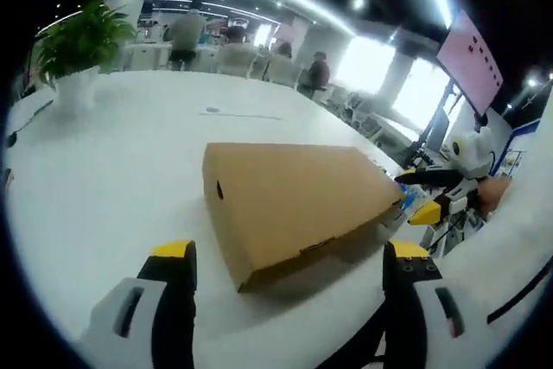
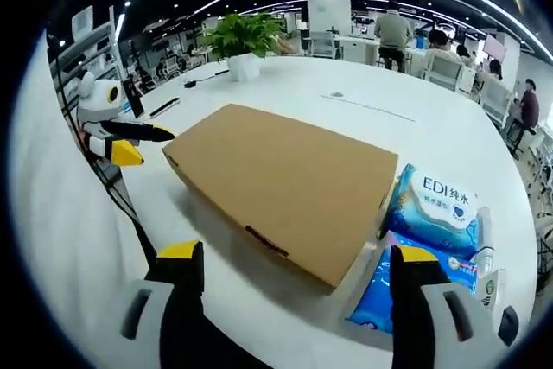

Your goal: Operate the shoe box by opening the lid, removing the specified soft item, and placing it in the target area until the item is outside and the box remains undamaged.

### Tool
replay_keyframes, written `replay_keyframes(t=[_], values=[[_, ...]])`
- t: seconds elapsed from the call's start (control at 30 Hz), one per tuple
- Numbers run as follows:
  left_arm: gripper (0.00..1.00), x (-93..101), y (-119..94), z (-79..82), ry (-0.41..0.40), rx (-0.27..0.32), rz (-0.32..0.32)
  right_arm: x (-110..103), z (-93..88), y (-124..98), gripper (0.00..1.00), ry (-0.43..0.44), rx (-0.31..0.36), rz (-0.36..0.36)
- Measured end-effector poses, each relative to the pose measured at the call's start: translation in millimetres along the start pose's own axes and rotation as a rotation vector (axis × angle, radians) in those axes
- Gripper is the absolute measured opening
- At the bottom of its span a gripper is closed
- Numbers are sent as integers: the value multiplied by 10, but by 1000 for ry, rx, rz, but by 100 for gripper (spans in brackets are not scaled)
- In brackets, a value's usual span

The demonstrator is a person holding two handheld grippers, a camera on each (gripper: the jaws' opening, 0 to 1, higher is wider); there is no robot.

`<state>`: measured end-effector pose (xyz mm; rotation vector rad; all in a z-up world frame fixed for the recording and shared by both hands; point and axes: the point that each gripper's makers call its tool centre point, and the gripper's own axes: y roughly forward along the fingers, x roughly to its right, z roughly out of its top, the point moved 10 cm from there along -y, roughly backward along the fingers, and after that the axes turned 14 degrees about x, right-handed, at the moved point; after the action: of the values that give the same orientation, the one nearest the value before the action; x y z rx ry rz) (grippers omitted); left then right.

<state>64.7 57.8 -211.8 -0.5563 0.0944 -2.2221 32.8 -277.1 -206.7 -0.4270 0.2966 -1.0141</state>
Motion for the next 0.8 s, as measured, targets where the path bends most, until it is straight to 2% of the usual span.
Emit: replay_keyframes(t=[0.07, 0.13, 0.2, 0.23, 0.27, 0.3, 0.4, 0.43, 0.47, 0.53, 0.67, 0.73, 0.8], values=[[99, -14, 10, 26, -15, 46, -14, -23, 17, -3, 95, -6, 22, -4], [99, -27, 7, 49, -45, 55, -25, -18, 64, -4, 98, -66, 111, -37], [99, -47, 9, 66, -66, 53, -28, -34, 79, -14, 100, -73, 160, -50], [99, -50, 6, 78, -59, 66, -31, -33, 91, -20, 100, -85, 187, -62], [99, -71, 13, 122, 6, 121, -31, -28, 117, -24, 100, -102, 234, -80], [99, -78, 1, 147, 41, 138, -8, -42, 129, -22, 100, -80, 267, -78], [99, -108, 6, 154, 114, 149, 14, -38, 143, -13, 99, -66, 311, -75], [99, -104, 18, 165, 137, 167, 6, -36, 158, -14, 99, -86, 331, -77], [99, -97, 26, 183, 167, 227, -7, -33, 172, -11, 100, -105, 348, -79], [99, -88, 20, 208, 153, 299, -23, -28, 176, -12, 100, -140, 372, -79], [99, -123, 10, 202, 170, 370, -27, 7, 177, -32, 100, -210, 438, -102], [99, -133, -1, 215, 167, 362, -21, 42, 186, -84, 100, -192, 433, -116], [99, -158, -14, 238, 151, 391, -16, 94, 191, -123, 98, -141, 435, -159]])
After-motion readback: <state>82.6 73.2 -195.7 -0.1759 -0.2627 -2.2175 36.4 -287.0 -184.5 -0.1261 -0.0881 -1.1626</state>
